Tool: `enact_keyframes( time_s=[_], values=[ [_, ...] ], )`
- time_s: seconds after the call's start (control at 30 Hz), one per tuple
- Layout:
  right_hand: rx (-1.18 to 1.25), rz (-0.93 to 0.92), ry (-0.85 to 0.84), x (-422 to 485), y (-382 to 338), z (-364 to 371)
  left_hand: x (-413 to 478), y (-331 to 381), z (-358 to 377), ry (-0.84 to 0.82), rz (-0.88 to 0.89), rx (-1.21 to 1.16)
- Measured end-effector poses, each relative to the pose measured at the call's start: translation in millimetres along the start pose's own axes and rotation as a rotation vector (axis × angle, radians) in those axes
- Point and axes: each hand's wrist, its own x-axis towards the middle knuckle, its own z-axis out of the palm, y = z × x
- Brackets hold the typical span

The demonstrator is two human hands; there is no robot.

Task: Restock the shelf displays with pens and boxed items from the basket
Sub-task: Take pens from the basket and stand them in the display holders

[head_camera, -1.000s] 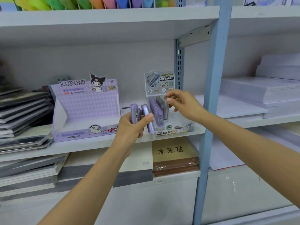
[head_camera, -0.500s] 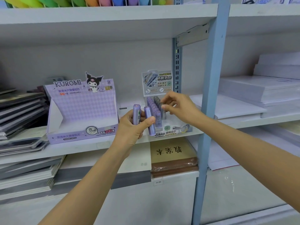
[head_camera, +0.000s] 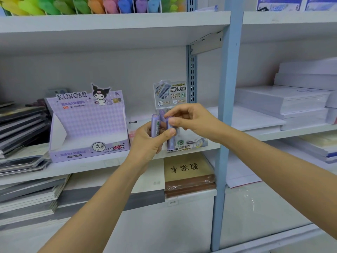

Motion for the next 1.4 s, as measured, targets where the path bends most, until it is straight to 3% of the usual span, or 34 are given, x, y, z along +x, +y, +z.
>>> enact_keyframes(
  time_s=[0.13,0.23,0.33,0.53,0.67,0.8,1.07,1.27,1.4],
  values=[
    [-0.026,-0.021,0.226,3.5,0.4,-20.1,0.2,-0.4,-0.7,0.049,-0.001,0.02],
    [-0.191,0.058,0.376,3.1,13.7,-31.5,0.5,-0.4,-2.2,0.06,-0.015,0.025],
    [-0.417,0.133,0.396,-3.9,35.0,-28.3,-0.3,0.9,-1.2,0.033,-0.019,-0.001],
    [-0.308,0.211,0.451,1.3,47.2,-18.0,3.3,6.5,-3.3,-0.042,0.04,-0.008],
    [-0.336,0.158,0.464,7.0,47.5,-21.8,13.5,8.5,-6.8,-0.064,0.06,0.016],
    [-0.349,0.055,0.593,30.7,41.3,-38.1,27.7,10.1,-12.4,-0.085,0.062,-0.038],
    [-0.415,0.131,0.504,84.7,67.9,-30.1,57.5,3.1,-21.3,-0.076,-0.065,-0.036],
    [-0.478,0.147,0.404,94.3,90.9,-28.6,65.1,-2.1,-22.1,-0.076,-0.046,-0.034],
    [-0.468,0.175,0.239,100.4,90.7,-40.5,69.5,-4.8,-22.1,-0.07,-0.048,-0.003]
  ],
)
